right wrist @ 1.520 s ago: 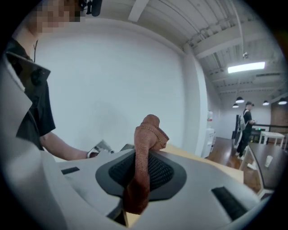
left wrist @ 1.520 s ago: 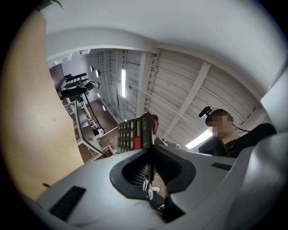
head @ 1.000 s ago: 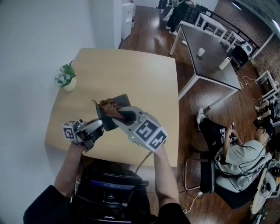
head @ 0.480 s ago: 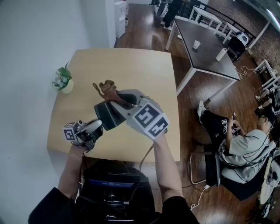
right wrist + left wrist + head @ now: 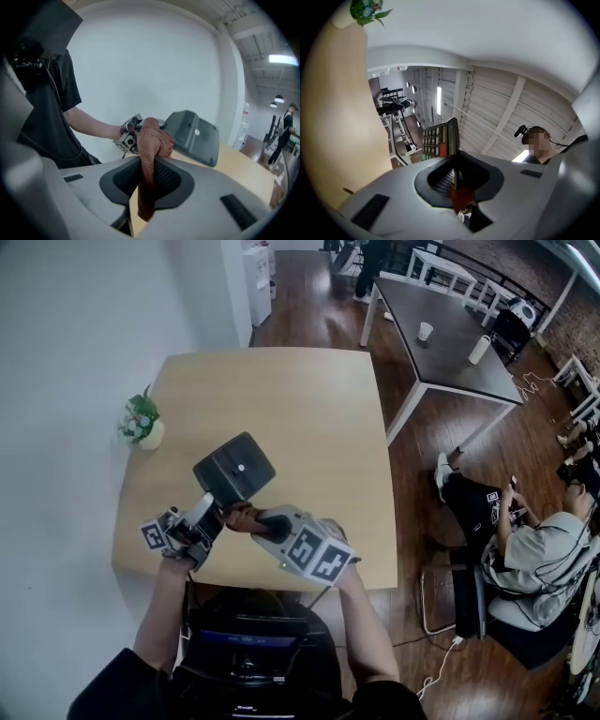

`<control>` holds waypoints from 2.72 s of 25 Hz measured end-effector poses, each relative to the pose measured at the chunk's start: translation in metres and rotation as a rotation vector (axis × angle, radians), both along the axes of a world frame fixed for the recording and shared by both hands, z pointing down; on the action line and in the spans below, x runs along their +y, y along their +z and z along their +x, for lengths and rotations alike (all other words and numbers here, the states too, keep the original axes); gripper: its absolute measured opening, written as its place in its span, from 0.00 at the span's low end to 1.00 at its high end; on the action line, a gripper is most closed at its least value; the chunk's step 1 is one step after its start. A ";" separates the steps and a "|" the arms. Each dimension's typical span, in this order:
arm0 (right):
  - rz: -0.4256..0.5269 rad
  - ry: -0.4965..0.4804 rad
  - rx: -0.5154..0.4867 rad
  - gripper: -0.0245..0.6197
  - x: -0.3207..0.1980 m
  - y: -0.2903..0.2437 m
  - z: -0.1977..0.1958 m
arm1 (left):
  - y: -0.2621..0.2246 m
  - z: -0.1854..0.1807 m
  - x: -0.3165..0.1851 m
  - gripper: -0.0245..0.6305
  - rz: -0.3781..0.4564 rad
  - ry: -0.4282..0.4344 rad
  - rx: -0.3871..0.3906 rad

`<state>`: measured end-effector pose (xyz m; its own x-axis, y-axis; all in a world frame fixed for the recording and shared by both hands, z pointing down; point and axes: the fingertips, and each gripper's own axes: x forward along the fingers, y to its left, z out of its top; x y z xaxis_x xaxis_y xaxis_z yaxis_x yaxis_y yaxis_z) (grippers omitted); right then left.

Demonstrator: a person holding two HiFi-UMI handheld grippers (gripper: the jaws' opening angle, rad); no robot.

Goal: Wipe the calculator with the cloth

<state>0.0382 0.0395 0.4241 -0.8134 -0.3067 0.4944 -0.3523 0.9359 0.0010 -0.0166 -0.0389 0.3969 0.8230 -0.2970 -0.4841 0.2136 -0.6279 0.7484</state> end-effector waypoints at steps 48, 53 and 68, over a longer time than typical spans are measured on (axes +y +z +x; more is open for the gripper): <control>-0.751 0.699 -0.664 0.14 -0.065 0.236 0.047 | 0.262 0.040 -0.034 0.26 0.006 -0.195 -0.909; -0.499 0.553 -0.499 0.14 -0.078 0.147 0.047 | 0.239 0.045 -0.030 0.24 0.199 -0.104 -1.062; -0.148 0.272 -0.256 0.15 -0.088 0.028 -0.019 | 0.127 0.065 -0.005 0.24 0.584 -0.071 -1.134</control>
